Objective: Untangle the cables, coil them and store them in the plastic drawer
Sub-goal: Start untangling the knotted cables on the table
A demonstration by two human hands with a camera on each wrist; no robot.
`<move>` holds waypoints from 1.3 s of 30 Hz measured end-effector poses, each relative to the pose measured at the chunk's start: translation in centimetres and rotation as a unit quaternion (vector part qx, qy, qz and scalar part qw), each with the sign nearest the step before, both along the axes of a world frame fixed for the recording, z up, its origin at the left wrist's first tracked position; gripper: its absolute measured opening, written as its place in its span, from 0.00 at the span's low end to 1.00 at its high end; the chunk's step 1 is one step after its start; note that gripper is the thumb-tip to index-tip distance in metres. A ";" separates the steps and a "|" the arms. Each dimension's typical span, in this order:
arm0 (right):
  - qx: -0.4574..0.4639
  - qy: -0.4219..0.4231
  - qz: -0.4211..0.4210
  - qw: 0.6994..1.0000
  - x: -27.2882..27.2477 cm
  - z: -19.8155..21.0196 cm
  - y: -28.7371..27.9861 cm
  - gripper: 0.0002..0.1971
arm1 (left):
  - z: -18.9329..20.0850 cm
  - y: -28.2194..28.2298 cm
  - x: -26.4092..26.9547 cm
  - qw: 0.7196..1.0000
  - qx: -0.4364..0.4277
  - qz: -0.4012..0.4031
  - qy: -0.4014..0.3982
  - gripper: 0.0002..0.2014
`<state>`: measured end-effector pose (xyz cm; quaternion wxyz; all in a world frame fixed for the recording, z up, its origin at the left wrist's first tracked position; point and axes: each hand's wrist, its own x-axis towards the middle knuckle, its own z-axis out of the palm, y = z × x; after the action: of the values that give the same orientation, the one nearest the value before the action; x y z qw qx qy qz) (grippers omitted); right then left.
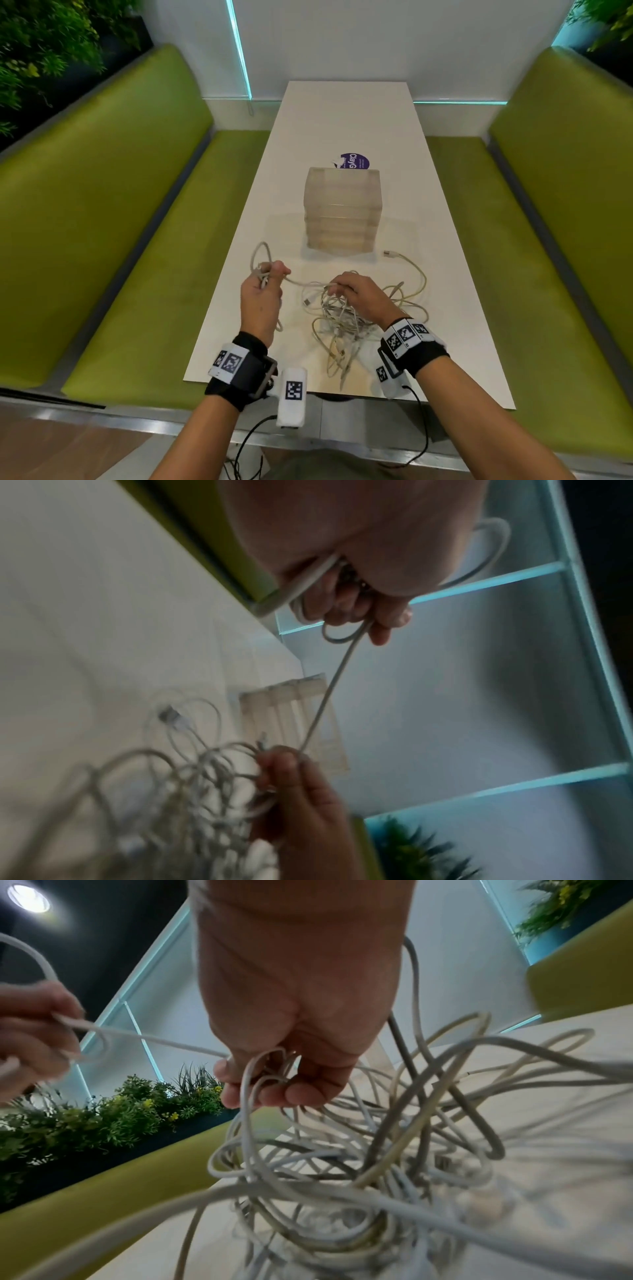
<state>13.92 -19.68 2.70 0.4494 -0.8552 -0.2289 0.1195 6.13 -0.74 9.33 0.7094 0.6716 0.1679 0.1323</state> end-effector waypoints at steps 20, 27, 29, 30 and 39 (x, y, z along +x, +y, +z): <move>-0.044 0.001 -0.050 0.998 0.4 -0.2 -0.6 0.09 | 1.8 -0.8 -0.8 0.987 0.133 -0.091 0.021 0.21; -0.027 -0.036 -0.010 0.999 -1.3 1.1 0.8 0.09 | -1.7 -2.4 1.2 0.958 0.200 -0.169 0.121 0.19; -0.032 -0.037 0.007 0.999 -1.5 0.9 1.0 0.10 | -2.5 -3.4 1.8 0.957 0.200 -0.178 0.114 0.18; -0.048 -0.037 0.010 0.998 -1.5 0.9 0.9 0.11 | -2.6 -3.8 2.0 0.956 0.211 -0.177 0.104 0.17; -0.010 0.001 -0.047 0.999 -1.1 1.1 0.6 0.03 | -2.1 -4.3 2.1 0.972 0.184 -0.145 -0.023 0.21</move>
<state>12.83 -19.09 3.77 0.4462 -0.8694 -0.1865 0.1012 8.24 -4.99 7.25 0.5894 0.8042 0.0254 0.0725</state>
